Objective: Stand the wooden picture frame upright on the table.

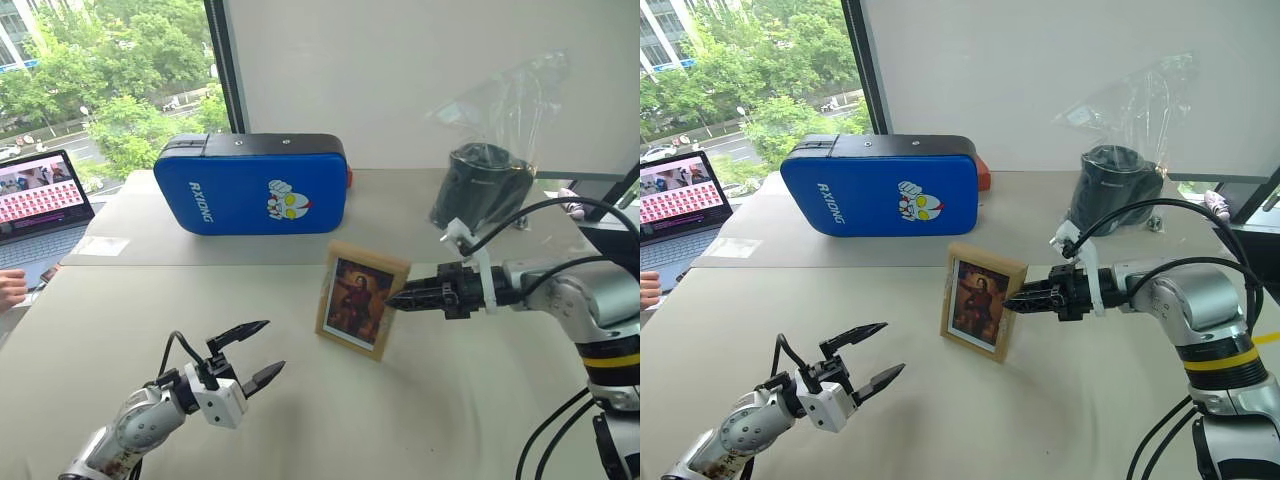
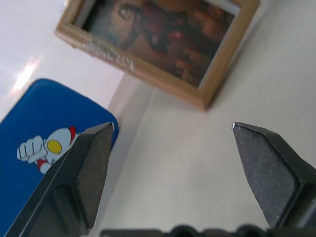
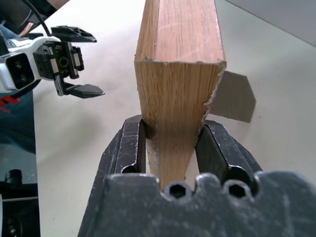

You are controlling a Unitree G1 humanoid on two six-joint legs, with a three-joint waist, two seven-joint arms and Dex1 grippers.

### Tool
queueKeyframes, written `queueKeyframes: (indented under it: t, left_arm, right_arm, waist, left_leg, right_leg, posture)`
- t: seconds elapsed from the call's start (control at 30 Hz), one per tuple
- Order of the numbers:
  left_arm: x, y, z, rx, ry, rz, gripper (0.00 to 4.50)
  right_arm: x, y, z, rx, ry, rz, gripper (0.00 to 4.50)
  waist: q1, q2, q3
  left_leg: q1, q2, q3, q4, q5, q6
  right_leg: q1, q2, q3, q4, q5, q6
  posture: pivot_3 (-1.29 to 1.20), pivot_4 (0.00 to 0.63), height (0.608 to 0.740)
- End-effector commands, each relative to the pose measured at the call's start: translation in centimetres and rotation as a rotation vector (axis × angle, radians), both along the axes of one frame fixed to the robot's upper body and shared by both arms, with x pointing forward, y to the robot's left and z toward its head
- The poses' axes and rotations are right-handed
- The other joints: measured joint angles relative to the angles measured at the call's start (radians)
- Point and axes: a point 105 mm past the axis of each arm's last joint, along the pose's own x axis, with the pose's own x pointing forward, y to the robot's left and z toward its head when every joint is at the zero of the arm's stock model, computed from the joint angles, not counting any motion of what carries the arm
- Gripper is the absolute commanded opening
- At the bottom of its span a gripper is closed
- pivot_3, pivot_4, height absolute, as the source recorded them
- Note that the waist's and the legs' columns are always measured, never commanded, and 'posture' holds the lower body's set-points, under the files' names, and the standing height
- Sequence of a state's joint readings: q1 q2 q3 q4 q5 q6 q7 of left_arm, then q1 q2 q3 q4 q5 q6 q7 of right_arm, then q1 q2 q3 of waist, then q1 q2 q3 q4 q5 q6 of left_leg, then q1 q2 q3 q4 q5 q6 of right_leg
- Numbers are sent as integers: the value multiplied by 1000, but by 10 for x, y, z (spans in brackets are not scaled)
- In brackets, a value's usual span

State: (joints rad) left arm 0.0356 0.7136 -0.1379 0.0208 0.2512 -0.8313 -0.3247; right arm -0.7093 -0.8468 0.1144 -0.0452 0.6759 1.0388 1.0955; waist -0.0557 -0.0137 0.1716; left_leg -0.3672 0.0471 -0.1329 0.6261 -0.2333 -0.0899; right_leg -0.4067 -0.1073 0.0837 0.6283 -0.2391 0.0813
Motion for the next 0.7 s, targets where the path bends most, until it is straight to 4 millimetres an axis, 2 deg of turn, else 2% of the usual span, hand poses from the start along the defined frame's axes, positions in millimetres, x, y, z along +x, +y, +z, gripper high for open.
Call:
queueKeyframes:
  t: [0.03,0.13,0.17,0.27,0.33,0.43,0.5,0.57,0.7]
  left_arm:
    - [-1,-4,16,-31,-19,-5,4219]
    - [0,-6,20,-40,4,-3,4247]
    - [1,-6,21,-43,10,-2,4247]
    - [2,-4,24,-63,35,19,4247]
    - [4,-1,25,-79,56,40,4247]
    - [5,5,28,-147,104,109,4247]
    - [7,11,26,-206,156,181,4247]
    - [14,22,23,-337,265,307,4247]
    - [21,36,12,-593,480,493,4247]
  right_arm:
    - [6,-5,-13,-45,-5,-26,1729]
    - [7,-12,-11,-34,-3,-53,2843]
    - [6,-14,-9,-32,-9,-58,3041]
    - [-5,-27,1,-24,-21,-77,4003]
    - [-14,-34,4,-28,-28,-83,4003]
    - [-37,-49,11,-30,-45,-133,4003]
    - [-46,-57,9,-62,-72,-189,4003]
    - [-44,-68,1,-128,-154,-310,4003]
    - [-23,-98,-25,-216,-339,-781,4003]
  waist:
    - [-1,0,0]
    - [2,0,0]
    - [4,0,1]
    - [10,1,1]
    - [14,1,1]
    - [22,1,1]
    - [25,1,1]
    - [25,1,1]
    - [15,-4,1]
  left_leg:
    - [0,0,0,0,0,0]
    - [0,0,0,0,0,0]
    - [-1,0,0,1,0,0]
    - [-2,0,0,0,0,0]
    - [-3,0,0,0,0,0]
    - [-4,0,0,0,-1,1]
    - [-4,0,0,0,-1,2]
    - [-4,0,0,0,-1,2]
    - [-2,0,0,0,-1,1]
  right_leg:
    - [0,0,0,0,0,1]
    - [0,0,0,0,-1,2]
    - [0,0,0,0,-1,3]
    - [-2,0,0,0,-1,2]
    - [-3,0,0,0,1,0]
    - [-3,0,0,-2,0,0]
    - [-2,0,0,-3,0,0]
    - [-2,0,0,-3,0,0]
    - [0,0,0,-1,-5,8]
  posture:
    - [0,150,740]
    - [0,150,740]
    - [0,150,740]
    - [0,150,740]
    - [0,150,740]
    - [0,150,740]
    - [0,150,740]
    - [0,150,740]
    - [0,150,740]
